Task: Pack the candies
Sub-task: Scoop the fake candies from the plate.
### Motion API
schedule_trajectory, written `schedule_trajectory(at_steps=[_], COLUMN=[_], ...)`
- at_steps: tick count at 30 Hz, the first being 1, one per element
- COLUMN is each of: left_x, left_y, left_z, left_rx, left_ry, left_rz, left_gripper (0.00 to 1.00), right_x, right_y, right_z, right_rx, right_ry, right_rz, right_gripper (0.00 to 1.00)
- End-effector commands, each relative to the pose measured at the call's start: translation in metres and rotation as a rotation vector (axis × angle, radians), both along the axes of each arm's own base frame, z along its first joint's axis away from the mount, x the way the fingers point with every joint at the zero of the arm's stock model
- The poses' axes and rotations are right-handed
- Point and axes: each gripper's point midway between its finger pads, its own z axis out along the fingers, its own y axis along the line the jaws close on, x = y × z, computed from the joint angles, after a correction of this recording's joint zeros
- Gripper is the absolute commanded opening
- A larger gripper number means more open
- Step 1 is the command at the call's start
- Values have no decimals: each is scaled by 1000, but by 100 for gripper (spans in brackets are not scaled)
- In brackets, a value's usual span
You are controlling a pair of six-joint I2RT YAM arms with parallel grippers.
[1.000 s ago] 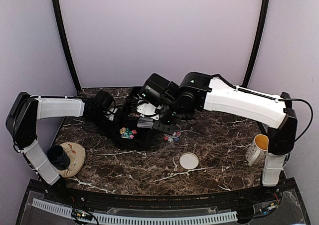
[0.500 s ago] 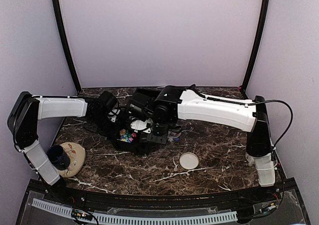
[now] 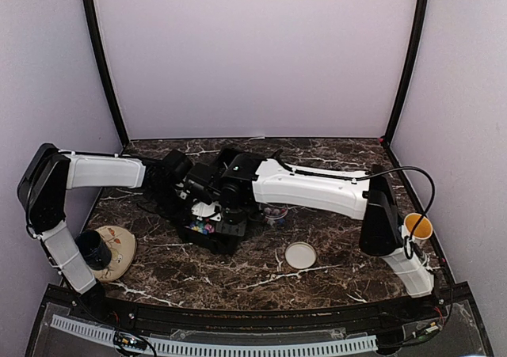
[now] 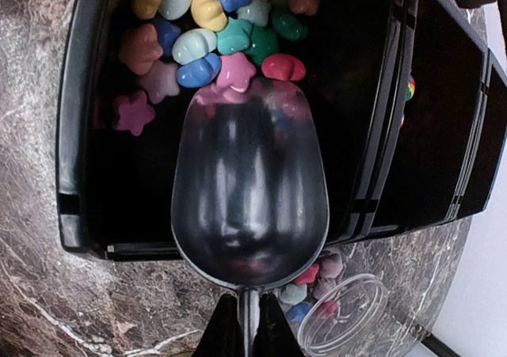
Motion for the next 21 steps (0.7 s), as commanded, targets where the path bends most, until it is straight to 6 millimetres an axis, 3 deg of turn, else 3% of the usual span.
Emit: schedule_trajectory(at_steps=[1,7,15,21], left_x=[39,39,39,42], left_y=[-44,-49,-52,-48], left_z=[66,76,87,88], left_rx=[-225,-267,-310,-328], left_ry=[-201,-220,-257,-246], left_rz=[-32,-46,-56,-31], left_gripper=[0,0,0,0], right_x=[-20,-29,-6,14], right_y=[16,29,23,20], right_z=[-32,-57,-84,-75], right_rx=[-8,79,236,453], right_ry=[109,209,237,199], right_rz=[86,103,-57,-169], right_gripper=[0,0,0,0])
